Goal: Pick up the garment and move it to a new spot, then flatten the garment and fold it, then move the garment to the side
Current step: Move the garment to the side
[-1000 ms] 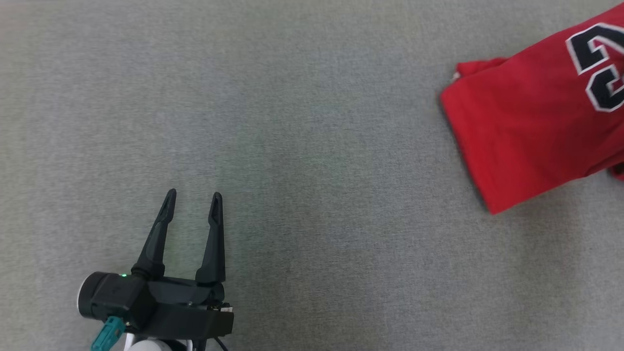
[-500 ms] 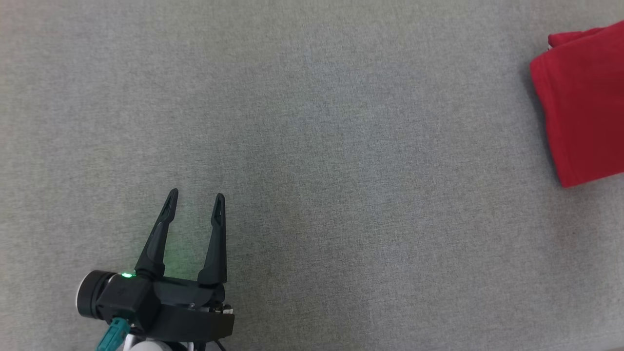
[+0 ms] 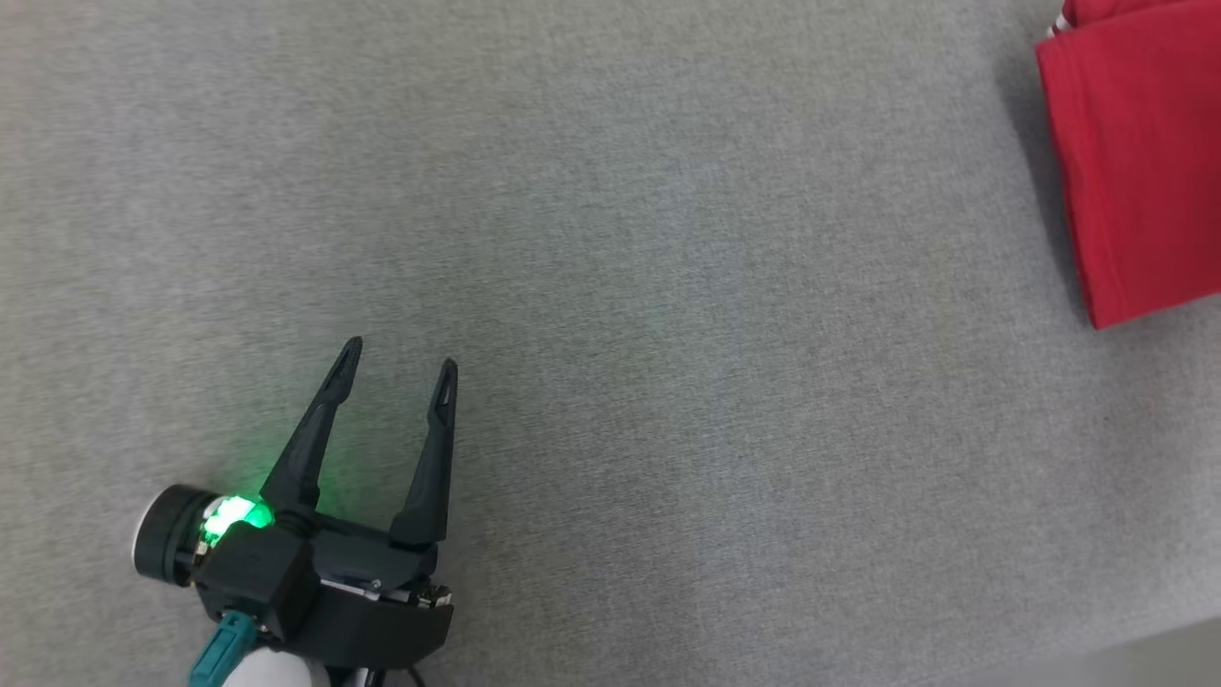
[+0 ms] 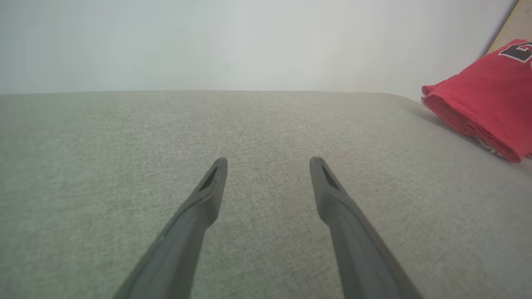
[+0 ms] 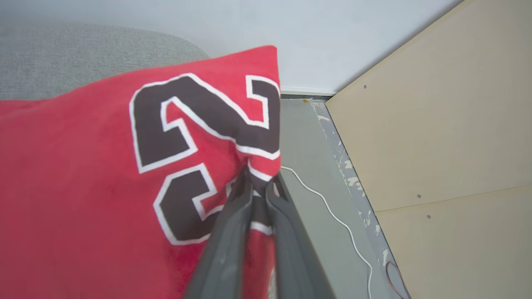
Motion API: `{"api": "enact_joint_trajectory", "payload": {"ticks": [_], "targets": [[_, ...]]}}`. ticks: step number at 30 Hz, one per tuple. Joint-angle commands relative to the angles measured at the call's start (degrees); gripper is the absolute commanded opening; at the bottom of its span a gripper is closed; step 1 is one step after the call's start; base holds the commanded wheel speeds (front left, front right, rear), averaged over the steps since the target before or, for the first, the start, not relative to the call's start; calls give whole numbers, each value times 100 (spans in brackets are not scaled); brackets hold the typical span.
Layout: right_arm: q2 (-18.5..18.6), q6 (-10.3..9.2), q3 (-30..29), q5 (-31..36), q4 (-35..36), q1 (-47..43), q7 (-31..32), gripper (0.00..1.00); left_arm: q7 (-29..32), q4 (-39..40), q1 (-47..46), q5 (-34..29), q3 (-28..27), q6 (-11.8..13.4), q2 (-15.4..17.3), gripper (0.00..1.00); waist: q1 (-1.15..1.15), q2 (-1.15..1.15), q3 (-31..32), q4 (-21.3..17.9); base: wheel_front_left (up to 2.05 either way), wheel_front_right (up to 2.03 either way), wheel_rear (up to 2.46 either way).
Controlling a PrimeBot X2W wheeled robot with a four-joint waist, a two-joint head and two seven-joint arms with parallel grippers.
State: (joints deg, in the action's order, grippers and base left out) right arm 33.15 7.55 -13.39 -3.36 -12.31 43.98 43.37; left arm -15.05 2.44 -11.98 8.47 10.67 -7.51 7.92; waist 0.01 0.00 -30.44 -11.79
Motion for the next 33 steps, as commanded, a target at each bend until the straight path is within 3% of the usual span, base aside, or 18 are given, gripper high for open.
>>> {"api": "enact_joint_trajectory", "payload": {"ticks": [1, 7, 8, 9, 10, 11, 13, 23, 33], "targets": [[-85, -16, -72, 103, -188, 55, -193, 0, -11, 79, -102, -84, 55, 7, 89, 100, -1, 0, -183, -198, 0, 0, 0], [-311, -16, -265, 311, -496, 156, -603, 0, -11, 148, -164, -61, 155, 6, 258, 100, -1, 0, -262, -363, 0, 0, 0], [-334, -16, -272, 331, -535, 168, -657, 25, -10, 148, -176, -47, 170, 6, 275, 100, -1, 0, -267, -376, 0, 0, 0], [-362, -16, -277, 355, -573, 182, -696, 32, -10, 158, -186, -40, 204, 6, 304, 100, -1, 0, -271, -390, 0, 0, 0], [-385, -16, -283, 376, -603, 200, -730, 46, -10, 181, -199, -30, 230, 6, 318, 100, -1, 0, -280, -400, 0, 0, 0], [-385, -16, -283, 376, -603, 200, -730, 46, -10, 181, -199, -30, 230, 6, 318, 100, -1, 0, -280, -400, 0, 0, 0], [-424, -16, -297, 436, -643, 230, -794, 100, -10, 239, -211, -34, 259, 6, 357, 100, -1, 0, -293, -410, 0, 0, 0], [-662, -16, -351, 404, -668, 77, -1025, 100, -11, 767, -143, 93, 124, 6, 335, 100, -1, 0, -109, -440, 0, 0, 0], [-763, -16, 556, -607, 76, -967, -2473, 100, -11, 509, 334, 141, -411, 63, -110, 100, -1, 0, 1000, -168, 0, 0, 0]]}}
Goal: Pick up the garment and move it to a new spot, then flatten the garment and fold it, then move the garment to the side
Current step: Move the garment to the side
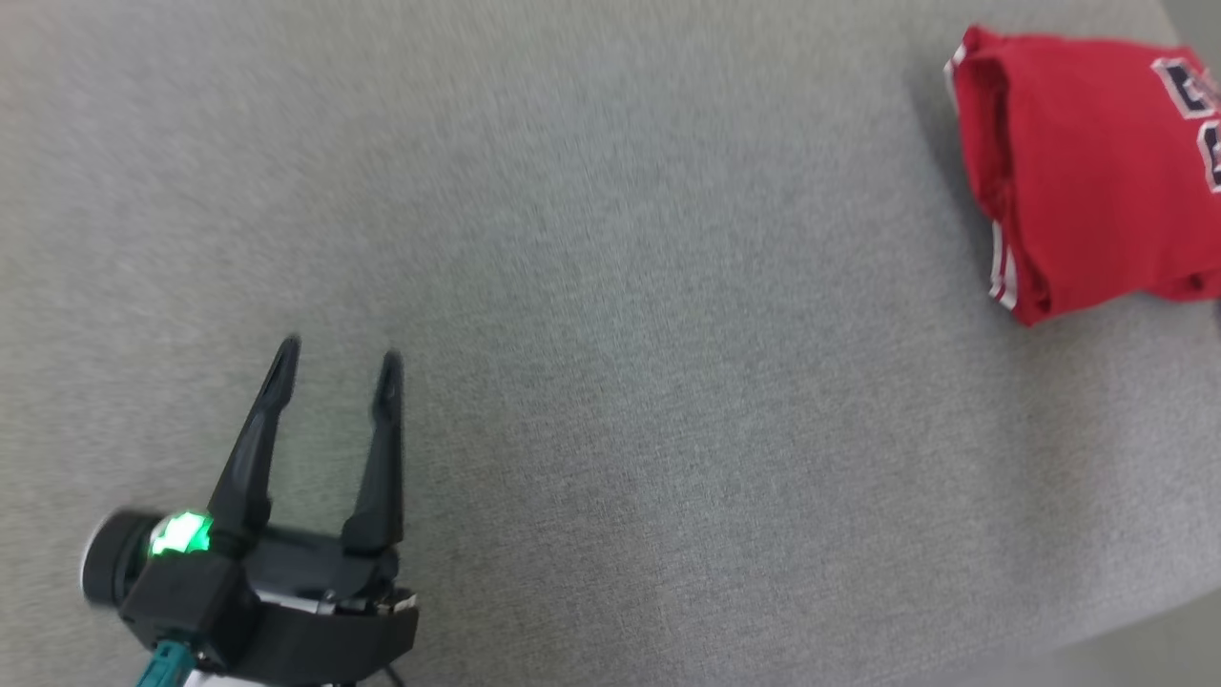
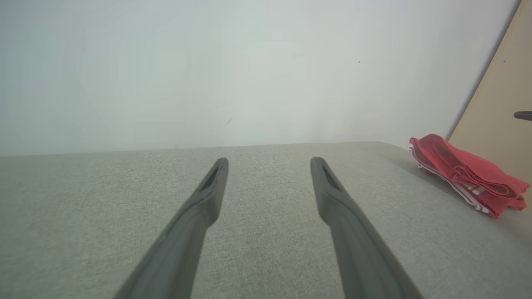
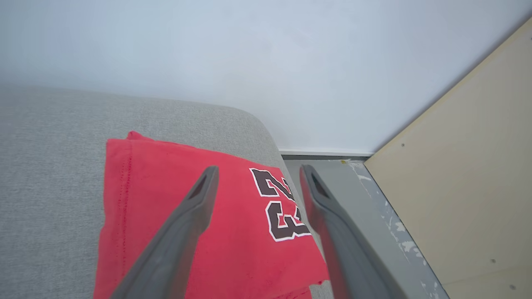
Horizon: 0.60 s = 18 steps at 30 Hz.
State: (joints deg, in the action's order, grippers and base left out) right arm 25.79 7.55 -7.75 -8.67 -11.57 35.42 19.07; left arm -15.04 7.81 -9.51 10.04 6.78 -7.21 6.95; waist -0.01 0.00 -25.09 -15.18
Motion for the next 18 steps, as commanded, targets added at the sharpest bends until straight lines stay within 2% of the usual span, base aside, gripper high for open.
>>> {"api": "enact_joint_trajectory", "payload": {"ticks": [1, 5, 10, 18], "targets": [[-25, -16, 91, -127, 101, -257, -185, 100, -12, -149, 178, 30, -71, 33, -60, 100, 1, 0, 598, 213, 0, 0, 0], [91, -16, 549, -343, 393, -850, -841, 100, -13, -477, 438, 21, -204, 120, -200, 100, 1, 0, 1107, 392, 0, 0, 0], [-187, -16, 665, -346, 662, -1499, -1598, 100, -13, -755, 801, 239, -493, 164, -331, 100, 1, 0, 1653, 551, 0, 0, 0], [-570, -16, 777, -400, 969, -2492, -2156, 100, -12, -864, 1359, 424, -948, 317, -405, 100, 1, 0, 2308, 784, 0, 0, 0]]}}
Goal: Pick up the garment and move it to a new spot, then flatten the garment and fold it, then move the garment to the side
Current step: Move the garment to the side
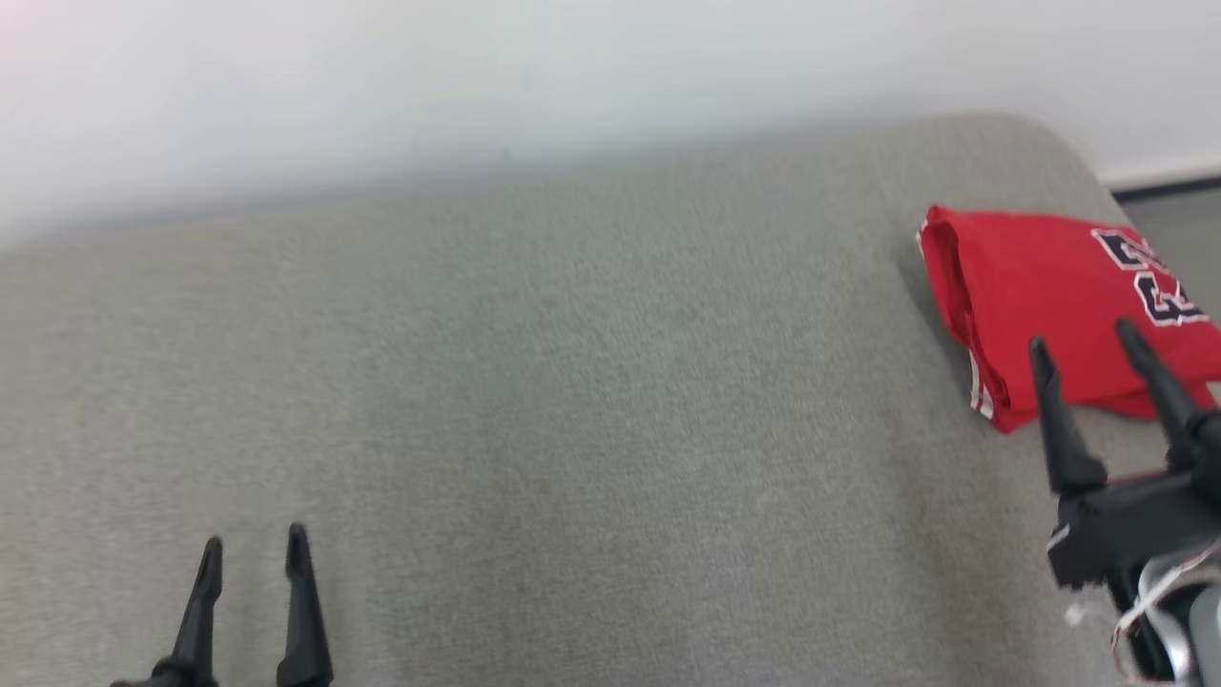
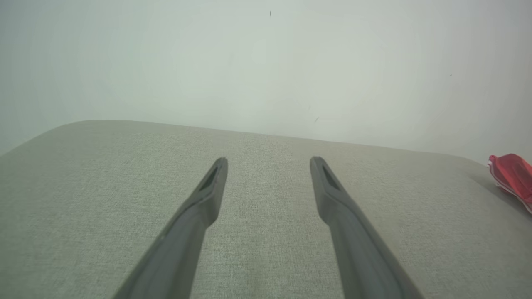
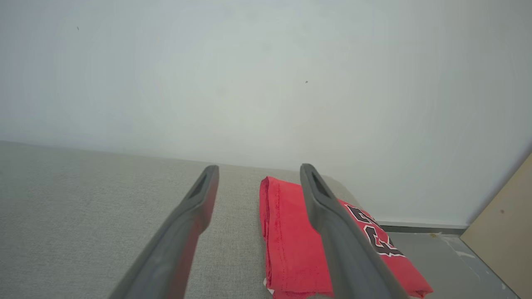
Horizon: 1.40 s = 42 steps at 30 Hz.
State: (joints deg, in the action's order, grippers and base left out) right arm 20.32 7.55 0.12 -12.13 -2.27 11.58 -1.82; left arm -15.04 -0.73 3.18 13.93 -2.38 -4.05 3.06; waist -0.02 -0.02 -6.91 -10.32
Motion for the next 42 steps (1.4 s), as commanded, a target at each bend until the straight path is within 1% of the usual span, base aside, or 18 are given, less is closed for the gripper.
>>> {"api": "enact_joint_trajectory", "payload": {"ticks": [1, 3, 7, 16, 18, 22, 24, 29, 36, 42], "targets": [[-75, -16, -13, -72, 54, -218, -97, 100, -13, -26, 153, 58, -76, 19, -20, 100, 2, 2, 548, 320, 0, 0, 0], [-114, -16, 6, -64, 68, -352, -137, 100, -12, -47, 209, 140, -126, 39, -20, 100, 2, 2, 609, 346, 0, 0, 0], [-356, -16, 1, -165, 135, -716, -354, 100, -12, -102, 358, 251, -238, 96, -21, 100, 2, 2, 704, 405, 0, 0, 0], [-794, -16, -92, -23, -141, -1467, -847, 100, -12, -311, 561, 164, -327, 27, -21, 100, 2, 2, 898, 569, 0, 0, 0], [-926, -16, -94, -48, -245, -1559, -991, 100, -12, -356, 607, 146, -353, 14, -22, 100, 2, 2, 930, 592, 0, 0, 0], [-1050, -16, -16, -6, -511, -1659, -1166, 100, -12, -424, 665, 75, -381, 9, -20, 100, 2, 2, 982, 627, 0, 0, 0], [-1126, -16, 51, 7, -630, -1710, -1224, 100, -13, -469, 715, 48, -394, -42, -21, 100, 2, 2, 1003, 641, 0, 0, 0], [-1277, -16, 44, 37, -787, -1785, -1302, 100, -12, -507, 750, 8, -331, -74, -21, 100, 2, 2, 1027, 713, 0, 0, 0], [-1342, -16, 24, 105, -883, -1746, -1335, 100, -12, -563, 798, -65, -281, -90, -22, 100, 2, 2, 1019, 770, 0, 0, 0], [-1245, -16, 54, 19, -1024, -1633, -1339, 100, -12, -614, 676, -94, -302, -134, -21, 100, 2, 2, 1007, 816, 0, 0, 0]]}}
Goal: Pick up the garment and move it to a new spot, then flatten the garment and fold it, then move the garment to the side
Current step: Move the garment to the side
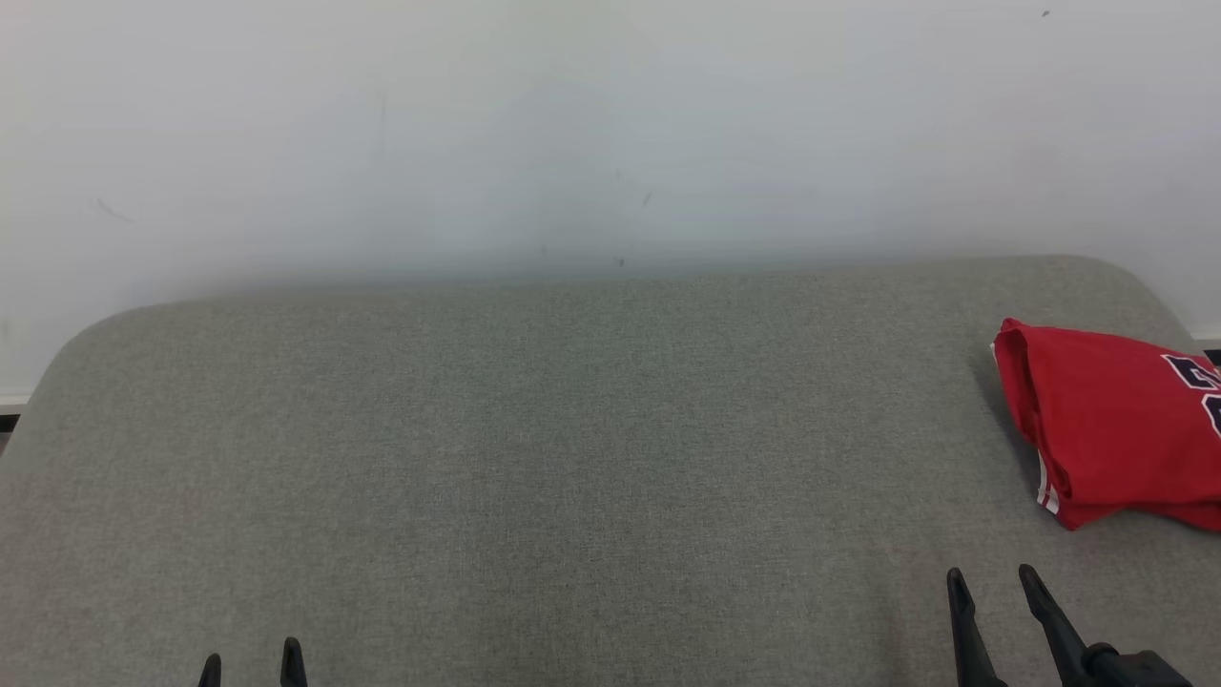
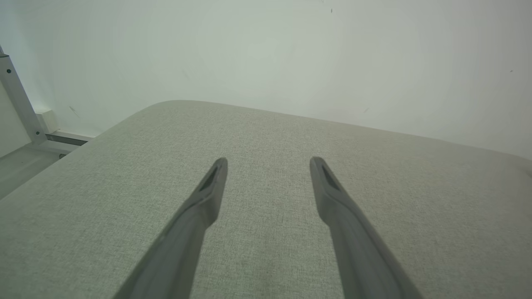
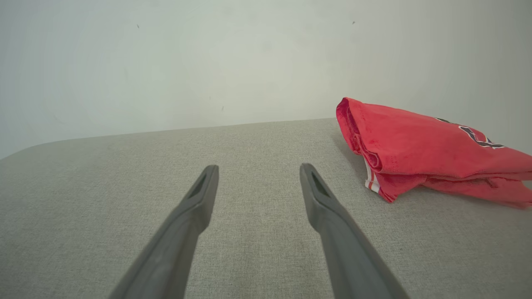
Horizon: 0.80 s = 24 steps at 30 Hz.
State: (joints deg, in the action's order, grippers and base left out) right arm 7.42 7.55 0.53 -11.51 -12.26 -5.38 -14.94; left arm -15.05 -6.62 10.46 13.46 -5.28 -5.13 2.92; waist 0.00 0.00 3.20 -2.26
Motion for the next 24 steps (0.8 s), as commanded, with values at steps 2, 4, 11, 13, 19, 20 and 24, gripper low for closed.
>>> {"api": "enact_joint_trajectory", "payload": {"ticks": [2, 4, 11, 13, 19, 20, 24], "targets": [[75, -16, 47, -73, -73, 120, -27, 100, -11, -54, -94, -51, -25, -30, -8, 100, 0, 0, -8, 18, 0, 0, 0], [106, -16, 75, -81, -113, 186, -26, 100, -11, -82, -145, -58, -40, -49, -7, 100, 0, 0, -13, 28, 0, 0, 0], [188, -16, 151, -120, -216, 325, -27, 100, -11, -178, -280, -90, -71, -109, -8, 100, 0, 0, -12, 56, 0, 0, 0], [207, -16, 177, -117, -243, 349, -27, 100, -11, -217, -319, -103, -76, -131, -7, 100, 0, 0, -8, 58, 0, 0, 0], [217, -16, 209, -173, -316, 380, -28, 100, -11, -282, -344, -99, -66, -150, -7, 100, 0, 0, 5, 33, 0, 0, 0], [217, -16, 213, -185, -324, 378, -28, 100, -11, -287, -340, -94, -65, -155, -7, 100, 0, 0, 8, 30, 0, 0, 0], [217, -16, 229, -210, -349, 397, -28, 100, -11, -315, -348, -106, -86, -163, -7, 100, 0, 0, 11, 27, 0, 0, 0]]}}
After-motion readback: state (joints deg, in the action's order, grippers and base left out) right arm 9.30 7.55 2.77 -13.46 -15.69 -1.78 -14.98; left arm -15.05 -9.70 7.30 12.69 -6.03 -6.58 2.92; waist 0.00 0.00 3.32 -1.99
